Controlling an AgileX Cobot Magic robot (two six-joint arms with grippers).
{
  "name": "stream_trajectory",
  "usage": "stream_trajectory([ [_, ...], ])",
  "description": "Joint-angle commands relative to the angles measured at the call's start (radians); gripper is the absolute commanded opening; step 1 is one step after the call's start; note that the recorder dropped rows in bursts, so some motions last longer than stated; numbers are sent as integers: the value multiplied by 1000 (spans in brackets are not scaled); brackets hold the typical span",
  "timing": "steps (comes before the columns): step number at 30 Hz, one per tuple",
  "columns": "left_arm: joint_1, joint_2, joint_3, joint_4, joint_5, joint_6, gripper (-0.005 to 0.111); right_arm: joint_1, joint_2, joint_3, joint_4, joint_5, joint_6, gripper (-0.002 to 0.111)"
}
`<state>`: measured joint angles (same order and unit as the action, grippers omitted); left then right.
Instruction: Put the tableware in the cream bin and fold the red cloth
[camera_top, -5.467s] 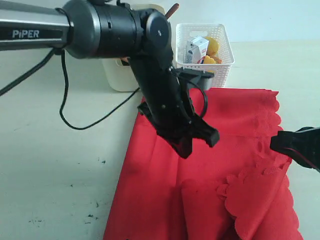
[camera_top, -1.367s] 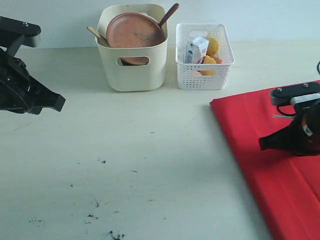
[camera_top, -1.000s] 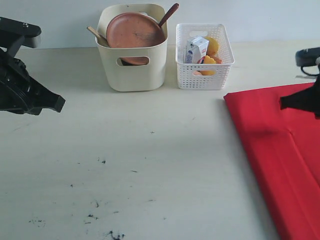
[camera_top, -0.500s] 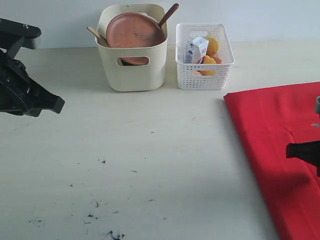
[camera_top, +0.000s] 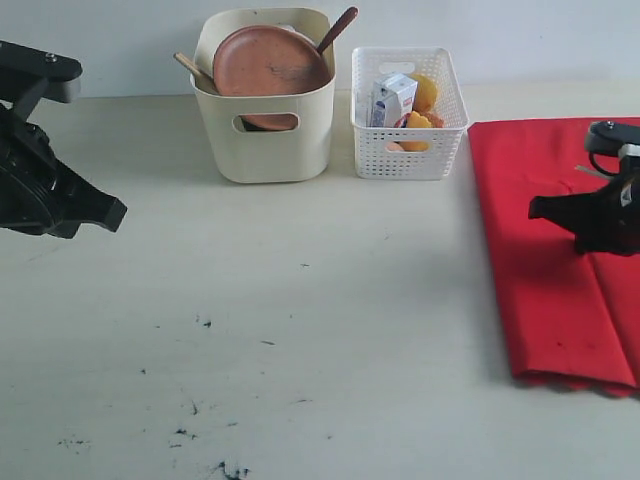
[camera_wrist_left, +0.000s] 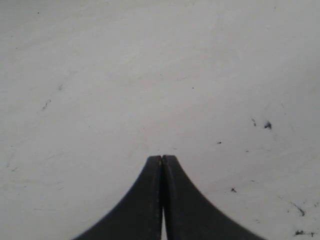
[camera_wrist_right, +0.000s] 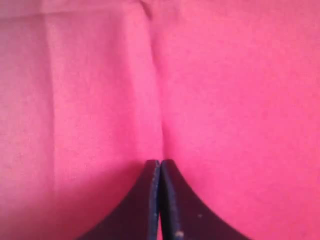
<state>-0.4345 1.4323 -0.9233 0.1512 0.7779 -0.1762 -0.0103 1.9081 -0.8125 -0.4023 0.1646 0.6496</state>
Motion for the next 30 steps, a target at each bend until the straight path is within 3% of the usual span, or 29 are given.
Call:
stream_trajectory([
  [1, 6, -8, 4, -1, -5, 3, 0, -4, 149, -149, 22, 182, -175, 0],
  [9, 6, -8, 4, -3, -8, 5, 0, -2, 226, -425, 267, 355, -546, 0],
  [18, 6, -8, 4, -21, -8, 5, 0, -119, 80, -451, 148, 334, -237, 0],
  [22, 6, -8, 4, -38, -3, 18, 0, -160, 133, -451, 171, 349, -219, 0],
  [27, 6, -8, 4, -38, -3, 20, 0, -164, 215, -460, 133, 245, -219, 0],
  [30, 6, -8, 4, -36, -3, 24, 0, -164, 289, -537, 139, 269, -280, 0],
])
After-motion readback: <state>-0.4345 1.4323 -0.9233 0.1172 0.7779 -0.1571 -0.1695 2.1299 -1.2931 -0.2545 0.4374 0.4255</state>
